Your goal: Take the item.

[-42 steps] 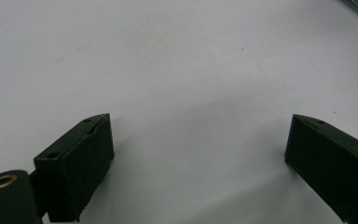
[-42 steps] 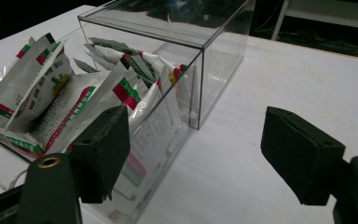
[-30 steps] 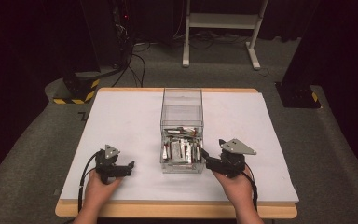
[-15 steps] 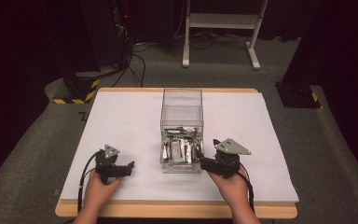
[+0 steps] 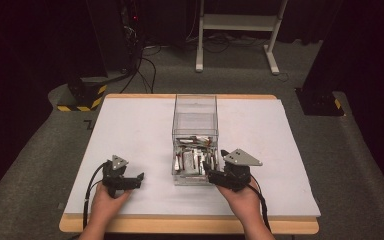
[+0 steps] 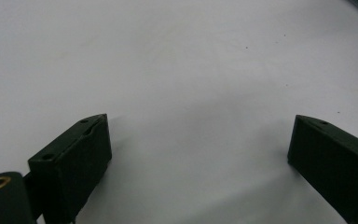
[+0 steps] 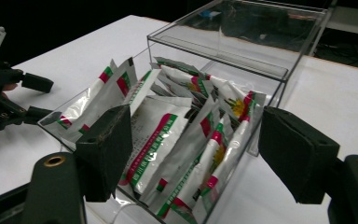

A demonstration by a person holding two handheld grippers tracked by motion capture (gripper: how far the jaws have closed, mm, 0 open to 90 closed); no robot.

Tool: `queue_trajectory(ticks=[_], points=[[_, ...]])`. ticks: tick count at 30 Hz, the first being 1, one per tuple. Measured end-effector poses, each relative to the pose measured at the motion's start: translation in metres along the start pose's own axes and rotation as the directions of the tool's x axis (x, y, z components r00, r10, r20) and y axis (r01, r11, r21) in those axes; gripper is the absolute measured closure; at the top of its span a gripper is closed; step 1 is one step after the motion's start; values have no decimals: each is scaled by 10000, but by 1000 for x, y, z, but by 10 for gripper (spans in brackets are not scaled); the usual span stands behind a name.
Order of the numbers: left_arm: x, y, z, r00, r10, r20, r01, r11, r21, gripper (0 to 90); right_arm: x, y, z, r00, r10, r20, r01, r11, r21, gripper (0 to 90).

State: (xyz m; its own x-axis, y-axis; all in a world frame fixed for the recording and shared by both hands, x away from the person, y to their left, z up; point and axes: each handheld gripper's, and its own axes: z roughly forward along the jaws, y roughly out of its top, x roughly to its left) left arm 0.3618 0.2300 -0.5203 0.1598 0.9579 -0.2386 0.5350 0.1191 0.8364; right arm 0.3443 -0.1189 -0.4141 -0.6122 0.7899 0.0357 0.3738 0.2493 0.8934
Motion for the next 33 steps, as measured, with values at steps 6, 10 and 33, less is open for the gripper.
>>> queue_trajectory(ticks=[6, 10, 33], points=[[0, 0, 0, 10000, 4, -1, -4, 10000, 6, 63, 7, 2, 3, 9996, -56, -266, 55, 10000, -30, 278], [0, 0, 0, 10000, 0, 0, 0, 10000, -5, 63, 12, 3, 5, 9990, -91, -433, 89, 9999, -64, 294], [0, 0, 0, 10000, 31, 5, -31, 10000, 9, 63, 28, 0, 18, 9950, 125, -996, -107, 9998, 186, 416]])
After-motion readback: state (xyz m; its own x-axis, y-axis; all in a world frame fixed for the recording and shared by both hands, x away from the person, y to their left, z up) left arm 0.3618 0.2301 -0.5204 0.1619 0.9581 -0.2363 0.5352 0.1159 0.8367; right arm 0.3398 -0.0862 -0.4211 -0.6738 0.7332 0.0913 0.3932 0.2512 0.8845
